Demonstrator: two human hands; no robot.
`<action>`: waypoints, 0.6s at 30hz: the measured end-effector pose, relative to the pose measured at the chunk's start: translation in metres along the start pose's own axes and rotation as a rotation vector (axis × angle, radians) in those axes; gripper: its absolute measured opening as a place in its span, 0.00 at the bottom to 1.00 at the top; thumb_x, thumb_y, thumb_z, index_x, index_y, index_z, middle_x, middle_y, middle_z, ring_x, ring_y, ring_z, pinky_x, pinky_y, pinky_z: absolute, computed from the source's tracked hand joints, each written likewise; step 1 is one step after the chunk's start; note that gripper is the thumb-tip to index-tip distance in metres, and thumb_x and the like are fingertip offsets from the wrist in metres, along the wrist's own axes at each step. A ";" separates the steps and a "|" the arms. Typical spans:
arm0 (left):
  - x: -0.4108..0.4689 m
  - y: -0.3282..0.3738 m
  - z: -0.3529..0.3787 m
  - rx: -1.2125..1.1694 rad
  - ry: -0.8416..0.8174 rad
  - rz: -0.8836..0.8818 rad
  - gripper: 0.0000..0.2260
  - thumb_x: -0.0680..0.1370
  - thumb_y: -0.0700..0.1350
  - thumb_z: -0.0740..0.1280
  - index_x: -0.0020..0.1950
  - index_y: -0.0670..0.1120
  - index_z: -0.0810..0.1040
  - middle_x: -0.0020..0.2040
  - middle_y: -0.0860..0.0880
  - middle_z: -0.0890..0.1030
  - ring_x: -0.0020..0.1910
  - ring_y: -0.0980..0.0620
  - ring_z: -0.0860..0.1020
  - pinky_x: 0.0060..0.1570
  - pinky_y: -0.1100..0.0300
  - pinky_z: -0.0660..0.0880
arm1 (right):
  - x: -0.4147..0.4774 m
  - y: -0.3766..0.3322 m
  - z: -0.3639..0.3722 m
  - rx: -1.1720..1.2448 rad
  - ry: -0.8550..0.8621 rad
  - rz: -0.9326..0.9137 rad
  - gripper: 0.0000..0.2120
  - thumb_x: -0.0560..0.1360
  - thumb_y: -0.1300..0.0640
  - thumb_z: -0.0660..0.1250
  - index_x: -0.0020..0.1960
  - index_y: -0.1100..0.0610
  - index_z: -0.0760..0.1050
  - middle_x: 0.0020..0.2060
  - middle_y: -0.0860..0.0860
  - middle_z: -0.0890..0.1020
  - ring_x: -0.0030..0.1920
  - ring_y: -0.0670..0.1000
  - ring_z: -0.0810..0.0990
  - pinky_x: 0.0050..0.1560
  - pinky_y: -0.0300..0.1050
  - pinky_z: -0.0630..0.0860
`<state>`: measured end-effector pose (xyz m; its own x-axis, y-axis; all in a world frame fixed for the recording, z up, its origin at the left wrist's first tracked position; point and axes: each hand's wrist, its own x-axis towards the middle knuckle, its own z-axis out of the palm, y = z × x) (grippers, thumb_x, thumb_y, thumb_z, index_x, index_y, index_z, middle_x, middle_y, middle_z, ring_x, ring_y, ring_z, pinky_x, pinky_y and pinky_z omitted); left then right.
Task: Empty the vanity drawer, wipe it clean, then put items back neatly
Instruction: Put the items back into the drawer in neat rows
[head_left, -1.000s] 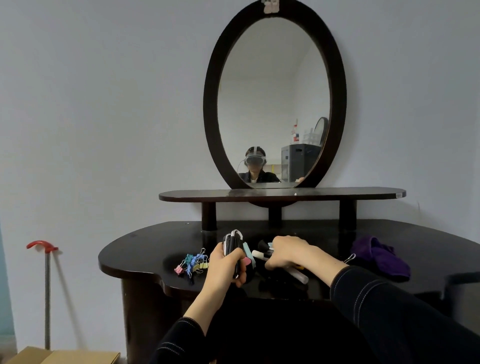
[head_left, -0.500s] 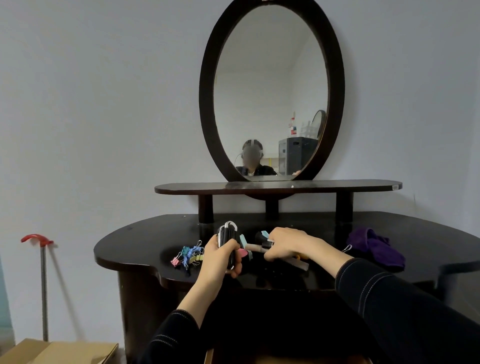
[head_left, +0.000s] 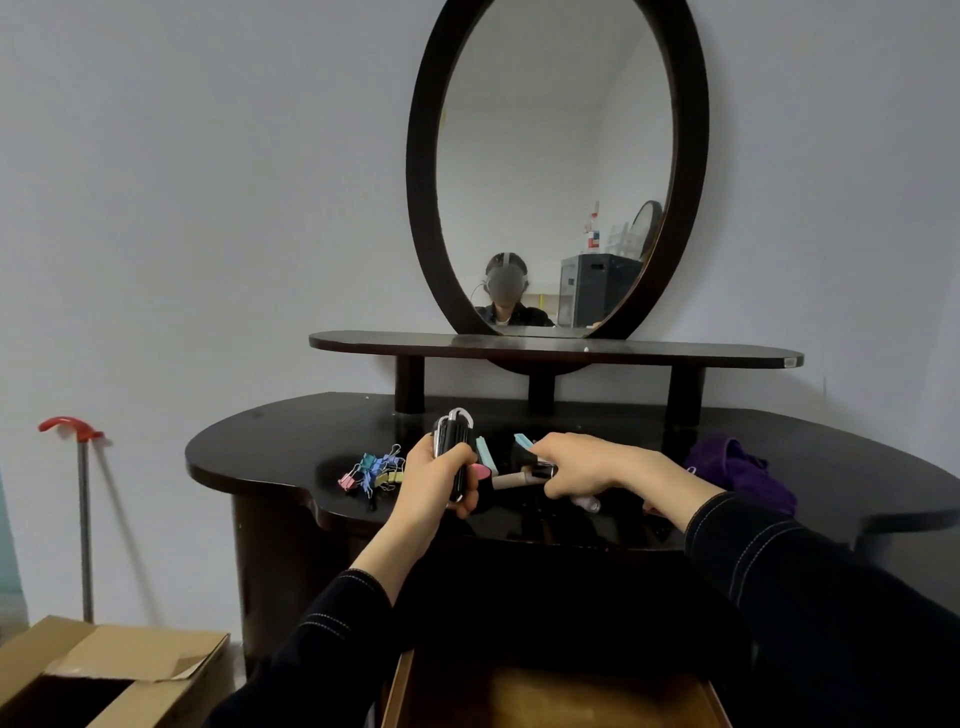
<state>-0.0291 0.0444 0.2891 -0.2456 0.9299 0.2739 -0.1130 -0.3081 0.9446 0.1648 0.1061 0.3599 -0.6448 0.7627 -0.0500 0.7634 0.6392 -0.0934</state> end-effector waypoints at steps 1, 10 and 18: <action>0.000 0.000 0.000 -0.001 -0.002 0.000 0.11 0.69 0.42 0.67 0.49 0.43 0.69 0.31 0.41 0.78 0.22 0.46 0.71 0.22 0.60 0.65 | -0.002 0.001 0.001 0.024 0.026 -0.004 0.05 0.74 0.63 0.65 0.48 0.59 0.70 0.21 0.38 0.77 0.25 0.44 0.76 0.38 0.47 0.69; -0.006 0.002 0.003 0.052 0.014 0.007 0.13 0.69 0.43 0.67 0.51 0.43 0.71 0.30 0.43 0.77 0.23 0.47 0.73 0.22 0.59 0.66 | -0.028 0.019 0.014 0.548 0.151 -0.054 0.11 0.77 0.65 0.69 0.59 0.62 0.77 0.52 0.57 0.82 0.40 0.51 0.85 0.44 0.48 0.83; -0.036 0.009 0.029 0.221 -0.026 0.014 0.06 0.75 0.41 0.67 0.48 0.42 0.71 0.31 0.44 0.76 0.23 0.47 0.72 0.22 0.60 0.66 | -0.065 0.037 0.021 0.751 0.326 0.008 0.10 0.77 0.64 0.68 0.56 0.56 0.81 0.52 0.50 0.85 0.37 0.46 0.84 0.28 0.36 0.73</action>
<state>0.0069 0.0143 0.2935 -0.2203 0.9315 0.2895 0.1048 -0.2725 0.9564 0.2341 0.0780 0.3388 -0.5068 0.8315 0.2274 0.4638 0.4854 -0.7412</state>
